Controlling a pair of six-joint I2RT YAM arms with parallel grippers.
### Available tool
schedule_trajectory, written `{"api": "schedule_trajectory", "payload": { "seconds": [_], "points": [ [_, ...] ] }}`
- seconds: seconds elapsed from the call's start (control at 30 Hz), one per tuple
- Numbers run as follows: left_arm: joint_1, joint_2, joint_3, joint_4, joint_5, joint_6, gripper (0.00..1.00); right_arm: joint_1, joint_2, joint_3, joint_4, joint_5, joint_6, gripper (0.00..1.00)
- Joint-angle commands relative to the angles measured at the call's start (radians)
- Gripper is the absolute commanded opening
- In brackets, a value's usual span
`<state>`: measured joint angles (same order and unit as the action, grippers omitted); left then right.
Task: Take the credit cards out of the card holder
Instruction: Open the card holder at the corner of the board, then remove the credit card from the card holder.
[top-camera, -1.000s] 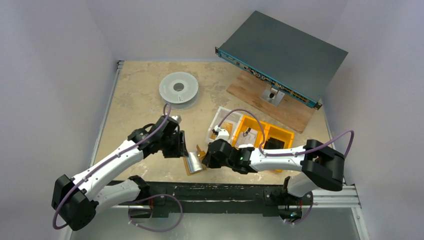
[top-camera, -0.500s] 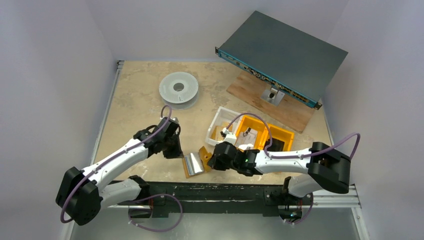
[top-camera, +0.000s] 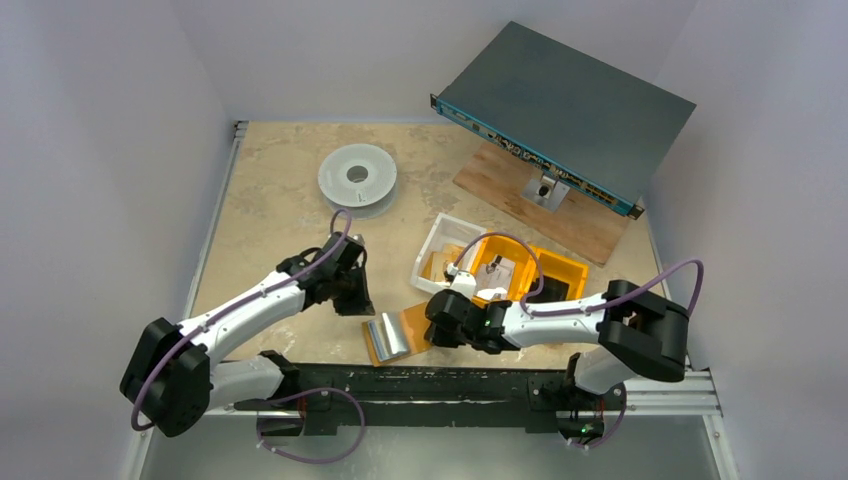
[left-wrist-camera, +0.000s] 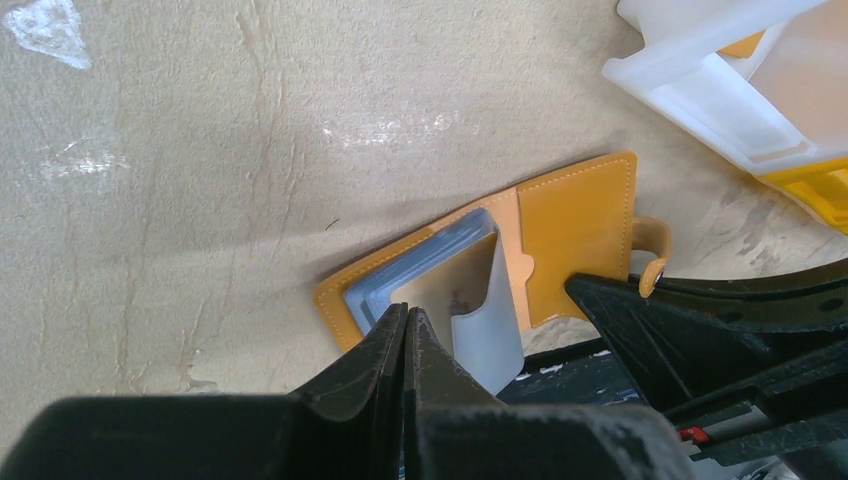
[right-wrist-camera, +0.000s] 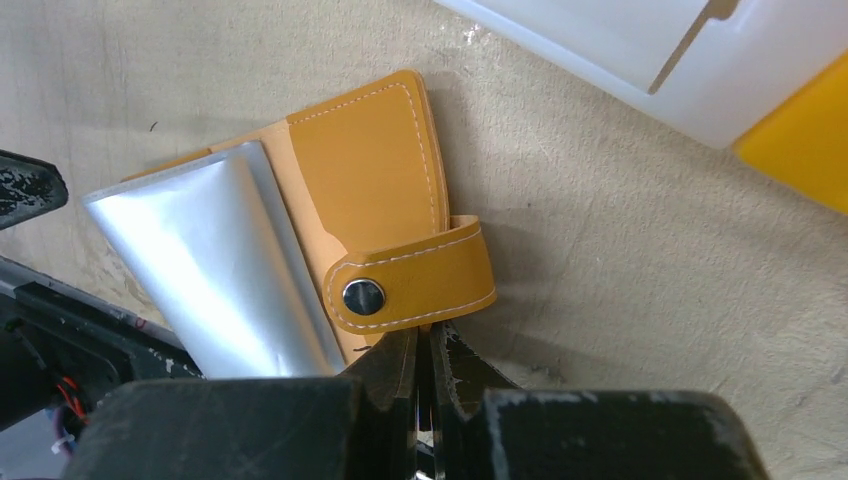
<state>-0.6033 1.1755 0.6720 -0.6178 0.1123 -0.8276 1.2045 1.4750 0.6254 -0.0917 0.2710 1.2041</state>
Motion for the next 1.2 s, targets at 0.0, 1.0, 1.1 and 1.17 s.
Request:
{"api": "schedule_trajectory", "payload": {
  "seconds": [0.0,1.0,1.1,1.17],
  "points": [
    [-0.012,-0.028,-0.016,0.028,0.023,0.002,0.0,0.005,0.048,0.002,-0.075,0.018,-0.008,0.0],
    [-0.062,-0.117,-0.052,-0.071,-0.118,-0.041,0.08,0.006,0.111,0.013,-0.03,-0.016,0.015,0.0],
    [-0.061,-0.108,-0.067,-0.042,-0.117,-0.048,0.06,0.006,0.106,0.007,-0.024,-0.018,0.017,0.0],
    [-0.061,-0.087,-0.066,-0.026,-0.097,-0.044,0.04,0.006,0.106,0.007,-0.023,-0.019,0.016,0.0]
  ]
}}
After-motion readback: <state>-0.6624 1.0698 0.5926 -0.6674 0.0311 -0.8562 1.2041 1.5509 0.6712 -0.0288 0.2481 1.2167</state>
